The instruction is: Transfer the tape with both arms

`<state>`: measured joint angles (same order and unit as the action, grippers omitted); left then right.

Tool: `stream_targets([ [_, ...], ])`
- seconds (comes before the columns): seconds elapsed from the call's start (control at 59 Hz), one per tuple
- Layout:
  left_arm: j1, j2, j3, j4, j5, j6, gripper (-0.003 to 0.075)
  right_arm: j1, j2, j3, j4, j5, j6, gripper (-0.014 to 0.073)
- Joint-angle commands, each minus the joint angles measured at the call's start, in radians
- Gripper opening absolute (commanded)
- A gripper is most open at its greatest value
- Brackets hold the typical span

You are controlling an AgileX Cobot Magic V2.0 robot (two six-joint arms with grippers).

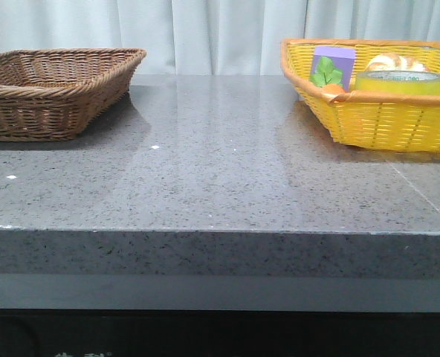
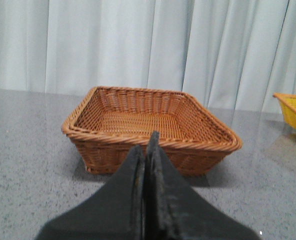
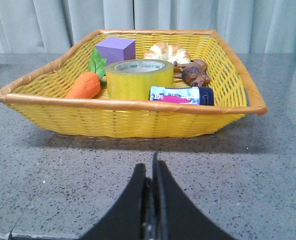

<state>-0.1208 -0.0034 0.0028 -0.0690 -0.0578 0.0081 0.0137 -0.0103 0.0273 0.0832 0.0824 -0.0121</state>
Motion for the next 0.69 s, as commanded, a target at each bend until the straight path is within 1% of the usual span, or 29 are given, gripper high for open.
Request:
stream_targets([
  [0.0, 0.000, -0.018, -0.024, -0.003, -0.109, -0.008, -0.0020, -0.002, -0.023, -0.046, 0.000, -0.068, -0.004, -0.0116],
  [0.136, 0.000, -0.014, -0.140, -0.003, -0.067, -0.008, -0.0020, -0.002, -0.022, -0.153, 0.000, 0.012, -0.004, -0.0116],
  [0.237, 0.000, 0.000, -0.248, 0.004, 0.023, -0.008, -0.0020, -0.002, -0.022, -0.246, 0.000, 0.063, -0.004, -0.0116],
  [0.356, 0.000, 0.049, -0.402, 0.008, 0.158, -0.008, -0.0020, -0.002, -0.002, -0.378, 0.000, 0.126, -0.004, -0.0116],
  [0.475, 0.000, 0.131, -0.566, 0.012, 0.267, 0.000, -0.0020, -0.002, 0.078, -0.529, -0.010, 0.205, -0.004, -0.0116],
  [0.576, 0.000, 0.213, -0.677, 0.029, 0.343, 0.000, -0.0020, -0.002, 0.168, -0.636, -0.010, 0.268, -0.004, -0.0116],
  [0.678, 0.000, 0.313, -0.781, 0.034, 0.449, 0.000, -0.0020, -0.002, 0.271, -0.737, -0.010, 0.356, -0.004, -0.0116],
])
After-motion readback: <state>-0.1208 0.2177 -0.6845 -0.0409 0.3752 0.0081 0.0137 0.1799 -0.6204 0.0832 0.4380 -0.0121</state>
